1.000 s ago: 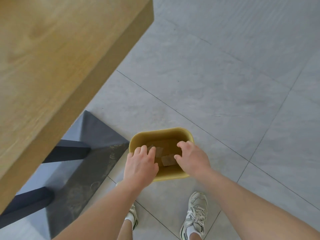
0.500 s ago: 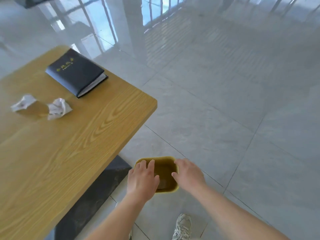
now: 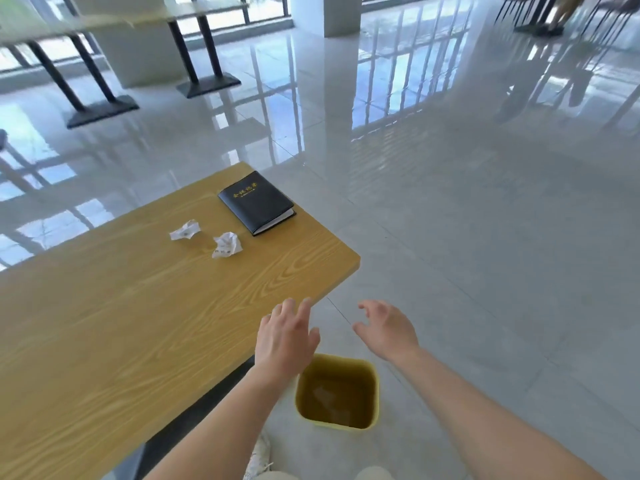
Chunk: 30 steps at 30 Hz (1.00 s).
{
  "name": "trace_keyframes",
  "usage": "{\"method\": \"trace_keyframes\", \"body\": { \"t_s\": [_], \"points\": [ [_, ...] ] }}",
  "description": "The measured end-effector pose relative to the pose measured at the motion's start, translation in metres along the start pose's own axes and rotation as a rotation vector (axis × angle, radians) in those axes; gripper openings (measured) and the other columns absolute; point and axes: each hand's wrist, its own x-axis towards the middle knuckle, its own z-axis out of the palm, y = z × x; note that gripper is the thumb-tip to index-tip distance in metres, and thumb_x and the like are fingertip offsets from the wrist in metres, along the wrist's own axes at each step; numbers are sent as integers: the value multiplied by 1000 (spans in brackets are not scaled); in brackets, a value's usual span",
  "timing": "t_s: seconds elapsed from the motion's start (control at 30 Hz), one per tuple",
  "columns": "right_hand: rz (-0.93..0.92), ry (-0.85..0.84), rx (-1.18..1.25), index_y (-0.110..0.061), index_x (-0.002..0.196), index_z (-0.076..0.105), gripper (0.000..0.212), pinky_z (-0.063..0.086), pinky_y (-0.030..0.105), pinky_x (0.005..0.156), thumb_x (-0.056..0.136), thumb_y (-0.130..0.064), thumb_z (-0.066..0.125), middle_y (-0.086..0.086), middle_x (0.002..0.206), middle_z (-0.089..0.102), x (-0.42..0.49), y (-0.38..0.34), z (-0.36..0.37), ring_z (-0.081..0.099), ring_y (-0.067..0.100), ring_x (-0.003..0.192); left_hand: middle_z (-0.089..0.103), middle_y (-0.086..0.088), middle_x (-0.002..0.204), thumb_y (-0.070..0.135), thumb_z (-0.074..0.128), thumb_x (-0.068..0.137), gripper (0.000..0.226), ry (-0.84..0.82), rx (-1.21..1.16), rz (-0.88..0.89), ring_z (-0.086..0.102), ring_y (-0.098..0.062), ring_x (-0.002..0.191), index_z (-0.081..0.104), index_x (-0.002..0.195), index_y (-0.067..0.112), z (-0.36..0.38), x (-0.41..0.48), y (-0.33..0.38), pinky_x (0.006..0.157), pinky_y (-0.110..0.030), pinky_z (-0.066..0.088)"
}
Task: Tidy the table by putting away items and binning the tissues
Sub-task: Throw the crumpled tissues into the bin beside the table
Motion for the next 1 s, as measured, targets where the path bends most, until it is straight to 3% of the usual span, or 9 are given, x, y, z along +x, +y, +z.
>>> {"method": "trace_keyframes", "body": {
  "t_s": [0.17,0.4,0.57,0.77,1.0],
  "points": [
    [-145,22,-15,-21,134,56,46,48,34,85,91,-36,60,2,123,63,21,-49,-20,60,25,112,53,-4,130,43,51,91,53,80,53,-102,53,-24,116,37,138,25,-39,1,-33,92,-39,46],
    [-320,33,-68,-21,131,57,44,51,35,86,92,-39,63,1,119,63,51,-127,-9,59,23,110,53,-5,132,45,53,90,58,164,85,-216,53,-23,118,37,141,24,-76,9,-110,94,-38,47],
    [-349,16,-102,-25,131,56,40,46,28,74,94,-38,63,-2,121,63,85,-186,11,61,18,108,53,-5,130,43,53,91,57,171,66,-252,54,-24,116,37,142,22,-96,39,-173,92,-38,45],
    [-326,-10,-102,-24,131,56,37,53,32,82,95,-32,63,-1,118,61,131,-248,36,59,17,107,55,-4,126,40,57,90,56,144,28,-229,56,-24,113,41,140,21,-106,81,-236,90,-38,47],
    [-279,-42,-128,-20,122,59,28,44,29,78,94,-26,63,1,113,57,178,-293,66,56,22,108,56,0,120,36,55,90,47,73,-14,-192,56,-20,105,45,134,23,-101,127,-295,86,-33,47]
  ]
}}
